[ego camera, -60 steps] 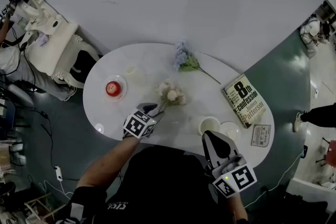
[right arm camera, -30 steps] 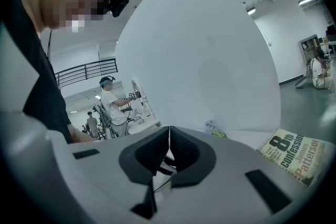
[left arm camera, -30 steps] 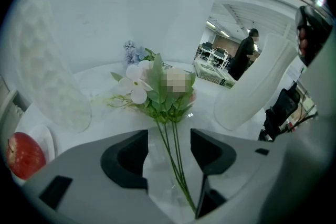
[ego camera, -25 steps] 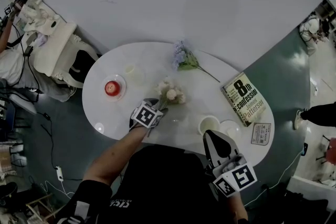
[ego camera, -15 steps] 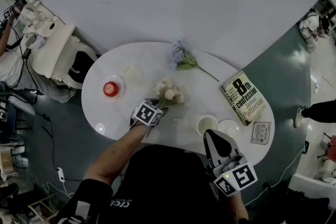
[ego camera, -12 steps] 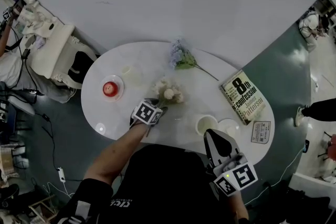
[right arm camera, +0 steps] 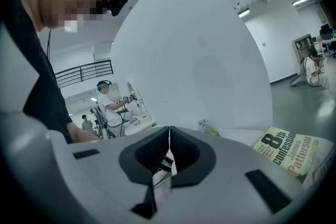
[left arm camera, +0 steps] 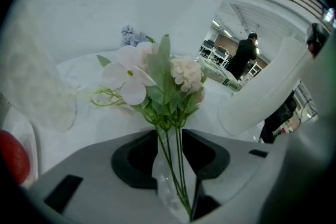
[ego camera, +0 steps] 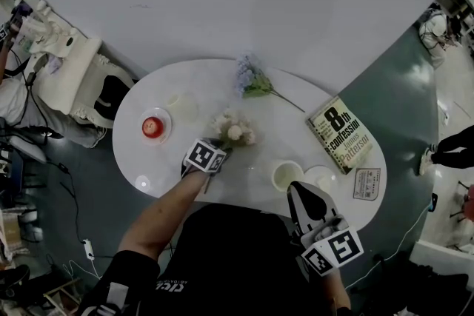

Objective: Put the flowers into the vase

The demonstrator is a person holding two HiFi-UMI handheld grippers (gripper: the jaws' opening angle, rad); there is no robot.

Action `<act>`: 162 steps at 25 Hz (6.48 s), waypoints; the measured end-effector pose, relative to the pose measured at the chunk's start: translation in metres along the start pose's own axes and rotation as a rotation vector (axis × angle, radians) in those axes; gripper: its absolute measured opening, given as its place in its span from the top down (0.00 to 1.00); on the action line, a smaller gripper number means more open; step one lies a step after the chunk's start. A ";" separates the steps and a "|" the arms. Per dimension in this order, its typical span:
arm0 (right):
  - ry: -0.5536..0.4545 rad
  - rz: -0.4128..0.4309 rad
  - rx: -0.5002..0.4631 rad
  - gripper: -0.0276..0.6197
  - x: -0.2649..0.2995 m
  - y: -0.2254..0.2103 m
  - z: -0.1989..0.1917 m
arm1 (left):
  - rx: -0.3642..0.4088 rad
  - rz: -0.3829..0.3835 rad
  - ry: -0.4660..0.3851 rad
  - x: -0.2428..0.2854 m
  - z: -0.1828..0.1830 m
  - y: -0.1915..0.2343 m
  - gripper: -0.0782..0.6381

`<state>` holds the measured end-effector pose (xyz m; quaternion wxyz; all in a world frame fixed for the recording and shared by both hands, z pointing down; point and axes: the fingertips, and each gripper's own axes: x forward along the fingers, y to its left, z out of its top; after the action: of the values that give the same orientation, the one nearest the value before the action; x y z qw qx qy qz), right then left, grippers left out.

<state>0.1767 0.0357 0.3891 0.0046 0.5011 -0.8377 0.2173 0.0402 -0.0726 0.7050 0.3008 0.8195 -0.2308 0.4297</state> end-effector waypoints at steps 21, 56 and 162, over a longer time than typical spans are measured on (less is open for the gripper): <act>-0.008 0.004 0.008 0.92 -0.004 -0.007 -0.002 | 0.022 -0.040 0.020 0.002 0.004 -0.001 0.85; 0.012 0.247 -0.063 0.92 0.003 0.024 0.007 | -0.049 0.122 -0.200 -0.083 0.034 0.009 0.87; 0.143 0.131 -0.113 0.92 0.246 0.179 -0.048 | 0.386 -0.264 -0.703 -0.326 0.171 0.059 0.87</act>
<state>-0.1067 -0.0803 0.4238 0.0782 0.4273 -0.8772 0.2047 -0.0719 -0.1936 0.3707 0.0976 0.9801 -0.1275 0.1172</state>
